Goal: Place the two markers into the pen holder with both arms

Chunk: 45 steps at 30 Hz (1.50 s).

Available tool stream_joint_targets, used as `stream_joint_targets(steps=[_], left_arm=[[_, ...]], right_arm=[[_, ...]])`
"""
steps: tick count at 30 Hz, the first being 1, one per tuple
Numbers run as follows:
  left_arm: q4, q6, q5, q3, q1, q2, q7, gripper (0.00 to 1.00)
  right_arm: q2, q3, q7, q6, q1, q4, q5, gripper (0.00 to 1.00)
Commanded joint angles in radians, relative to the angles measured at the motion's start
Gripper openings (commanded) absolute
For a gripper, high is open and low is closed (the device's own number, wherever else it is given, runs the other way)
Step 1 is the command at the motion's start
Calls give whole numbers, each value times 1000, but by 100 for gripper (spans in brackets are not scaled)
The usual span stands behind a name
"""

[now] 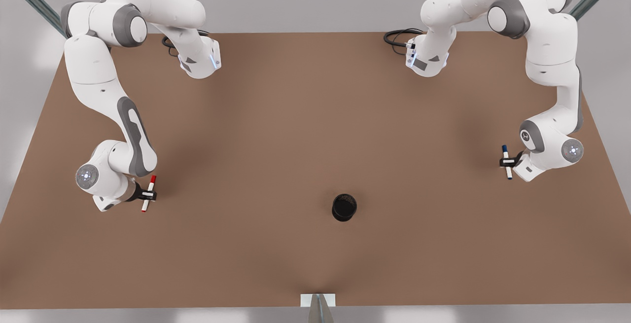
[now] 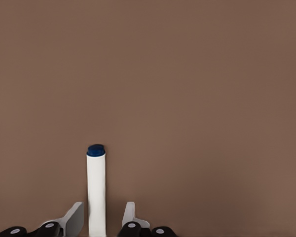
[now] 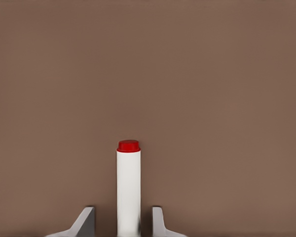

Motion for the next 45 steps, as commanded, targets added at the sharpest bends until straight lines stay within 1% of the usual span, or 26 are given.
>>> stream_joint_targets(steps=[1,3,6,8,11,13,14,15,17,21,28,32,33,34,35,37,38,40,41,43,45], left_arm=[[0,-6,0,0,0,-1,-43,50],[3,-3,2,0,-2,-1,-43,46],[6,0,3,0,-3,1,-43,46],[8,35,3,0,-5,5,-43,46],[8,41,3,0,-6,15,-45,46],[8,41,3,0,-6,15,-45,46],[8,40,3,0,-8,15,-45,37],[8,38,3,0,-8,13,-45,32],[8,38,3,0,-8,13,-45,29],[16,41,5,0,-14,27,-46,29],[16,37,3,0,-15,24,-48,29],[14,15,2,0,-25,1,-134,28],[14,12,0,0,-55,-11,-210,28],[16,-38,-17,-1,-101,-47,-319,28],[16,-81,-75,-3,-150,-87,-425,28],[36,-95,-163,-6,-242,-104,-600,28],[52,-97,-167,-6,-285,-104,-669,28],[149,-112,-169,-8,-446,-65,-997,28],[209,-160,-169,-11,-492,-54,-1161,28],[304,-232,-166,-118,-508,-56,-1440,28],[408,-259,-156,-175,-515,-41,-1634,28]], right_arm=[[-1,0,-22,-3,0,3,0,55],[4,0,-23,-3,0,6,0,54],[6,0,-23,-3,0,11,0,53],[6,0,-23,-3,0,11,0,51],[4,0,-23,-3,0,12,0,45],[6,0,-23,-3,0,14,-1,40],[6,0,-23,-3,0,15,-1,38],[7,0,-23,-3,0,15,-1,36],[7,0,-23,-3,2,15,-1,35],[7,0,-23,-3,2,17,-1,35],[9,0,-23,-3,3,17,-3,29],[9,0,-23,-3,3,17,-3,28],[7,0,-25,-3,2,17,-3,28],[9,2,-25,-5,2,17,-3,28],[7,2,-25,-5,2,18,-3,28],[6,3,-25,-20,2,21,-3,28],[6,3,-25,-26,2,27,-3,28],[4,6,-31,-40,2,35,-3,28],[1,6,-31,-42,2,35,-3,28],[-7,12,-31,-66,3,47,-3,28],[-19,45,-31,-111,2,81,-3,28]])
